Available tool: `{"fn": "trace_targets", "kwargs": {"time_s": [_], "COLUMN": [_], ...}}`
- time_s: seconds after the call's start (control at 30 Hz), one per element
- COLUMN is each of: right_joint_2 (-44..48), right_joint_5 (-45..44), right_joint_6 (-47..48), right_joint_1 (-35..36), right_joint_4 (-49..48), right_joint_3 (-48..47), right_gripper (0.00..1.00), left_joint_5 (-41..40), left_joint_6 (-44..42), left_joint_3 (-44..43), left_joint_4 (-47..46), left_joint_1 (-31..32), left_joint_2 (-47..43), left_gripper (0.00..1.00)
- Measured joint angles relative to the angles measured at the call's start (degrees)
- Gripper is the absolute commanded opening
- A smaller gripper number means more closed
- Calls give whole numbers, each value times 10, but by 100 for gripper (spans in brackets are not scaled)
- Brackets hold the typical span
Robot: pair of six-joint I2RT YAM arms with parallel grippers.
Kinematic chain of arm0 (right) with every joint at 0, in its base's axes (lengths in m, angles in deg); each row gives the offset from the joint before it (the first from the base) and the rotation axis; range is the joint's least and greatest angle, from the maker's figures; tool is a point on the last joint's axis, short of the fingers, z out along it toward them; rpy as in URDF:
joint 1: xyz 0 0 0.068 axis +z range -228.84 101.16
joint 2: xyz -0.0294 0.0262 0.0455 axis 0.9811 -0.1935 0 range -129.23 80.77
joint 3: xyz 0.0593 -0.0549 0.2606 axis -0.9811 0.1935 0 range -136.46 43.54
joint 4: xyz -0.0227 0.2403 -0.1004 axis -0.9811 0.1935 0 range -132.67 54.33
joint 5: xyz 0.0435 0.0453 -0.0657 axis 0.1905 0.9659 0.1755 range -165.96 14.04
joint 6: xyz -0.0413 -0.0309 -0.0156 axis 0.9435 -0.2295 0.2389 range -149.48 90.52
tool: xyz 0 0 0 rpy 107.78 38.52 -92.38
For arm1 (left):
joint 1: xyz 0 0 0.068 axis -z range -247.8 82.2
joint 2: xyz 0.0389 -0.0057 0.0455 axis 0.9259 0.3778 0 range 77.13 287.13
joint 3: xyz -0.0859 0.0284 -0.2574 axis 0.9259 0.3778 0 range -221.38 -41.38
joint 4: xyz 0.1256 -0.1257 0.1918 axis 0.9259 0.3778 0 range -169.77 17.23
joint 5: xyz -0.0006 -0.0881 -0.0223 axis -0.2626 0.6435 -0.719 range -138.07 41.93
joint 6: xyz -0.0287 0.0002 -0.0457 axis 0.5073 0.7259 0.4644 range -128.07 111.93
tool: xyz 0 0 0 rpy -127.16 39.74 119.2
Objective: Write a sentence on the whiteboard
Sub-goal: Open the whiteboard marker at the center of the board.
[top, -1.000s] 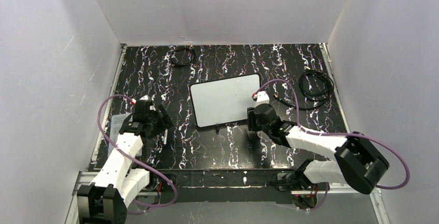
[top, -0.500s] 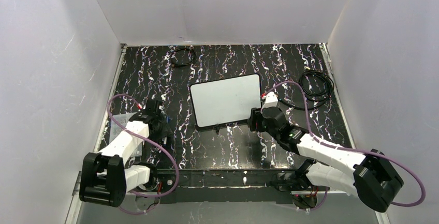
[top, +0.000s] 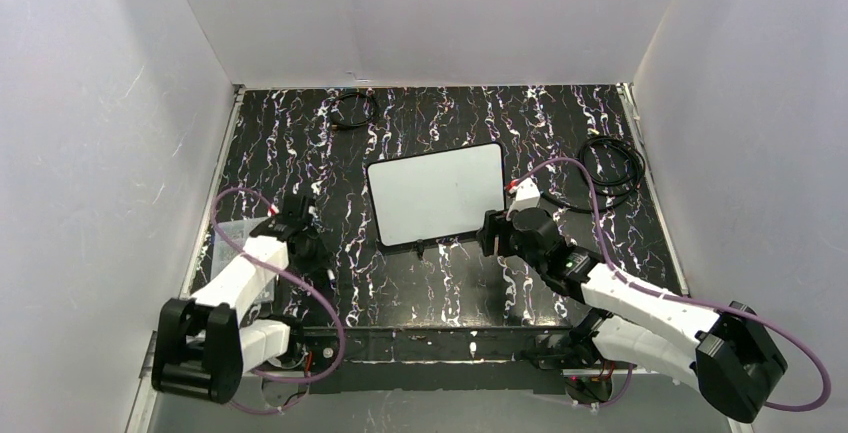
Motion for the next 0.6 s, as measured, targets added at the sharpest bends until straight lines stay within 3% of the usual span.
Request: {"fn": "trace_targets", "kwargs": {"time_s": [0.3,0.6], "right_joint_2": [-3,-114], "right_joint_5": [124,142], "right_joint_6": [-29,-84], "right_joint_1": [12,152], "right_joint_4": [-1,-41], "right_joint_3": [-51,-130], "right_gripper": [78,69], "left_joint_5": [87,148], "left_joint_6": [140,269], "left_joint_3": [60,75], "left_joint_4": [32,61], "left_joint_1": [34,61], "left_joint_2": [-229,-345], "left_gripper": [0,0]}}
